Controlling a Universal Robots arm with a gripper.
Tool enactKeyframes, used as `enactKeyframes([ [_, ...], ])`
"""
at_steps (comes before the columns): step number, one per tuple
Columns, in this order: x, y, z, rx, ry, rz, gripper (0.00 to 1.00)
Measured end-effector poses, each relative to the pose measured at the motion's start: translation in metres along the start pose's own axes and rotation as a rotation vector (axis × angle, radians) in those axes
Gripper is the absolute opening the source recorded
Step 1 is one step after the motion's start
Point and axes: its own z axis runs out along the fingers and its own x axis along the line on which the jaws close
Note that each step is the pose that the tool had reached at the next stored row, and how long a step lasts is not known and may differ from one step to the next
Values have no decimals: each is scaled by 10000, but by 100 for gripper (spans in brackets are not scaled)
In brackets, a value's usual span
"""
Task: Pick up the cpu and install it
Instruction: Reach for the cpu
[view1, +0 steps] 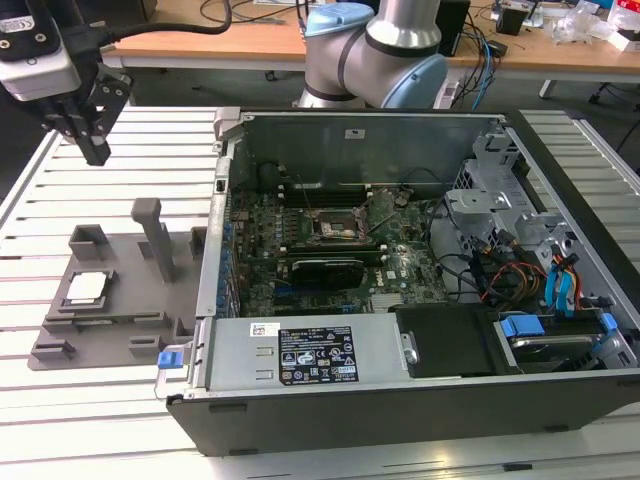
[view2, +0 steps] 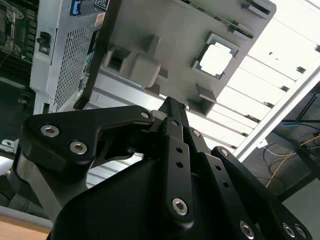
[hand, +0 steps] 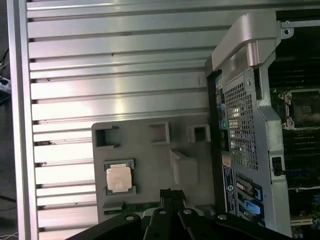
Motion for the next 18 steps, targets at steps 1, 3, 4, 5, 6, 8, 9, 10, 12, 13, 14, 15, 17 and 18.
enactKeyframes([
  [1,77,-6,-1,1,0,0,11],
  [3,203,-15,-2,0,0,0,11],
  [4,236,-18,-2,1,0,0,11],
  [5,265,-20,-2,1,0,0,11],
  [6,295,-22,-3,1,1,0,11],
  [8,340,-26,-3,1,1,0,11],
  [9,374,-28,-3,0,0,0,11],
  [10,413,-31,-4,1,0,-1,11],
  [12,480,-36,-5,1,0,0,11],
  [13,508,-38,-5,1,0,0,11],
  [14,530,-40,-5,1,0,0,11],
  [15,546,-41,-5,1,1,0,11],
  [17,583,-44,-6,1,0,0,11],
  [18,596,-45,-6,1,0,-1,11],
])
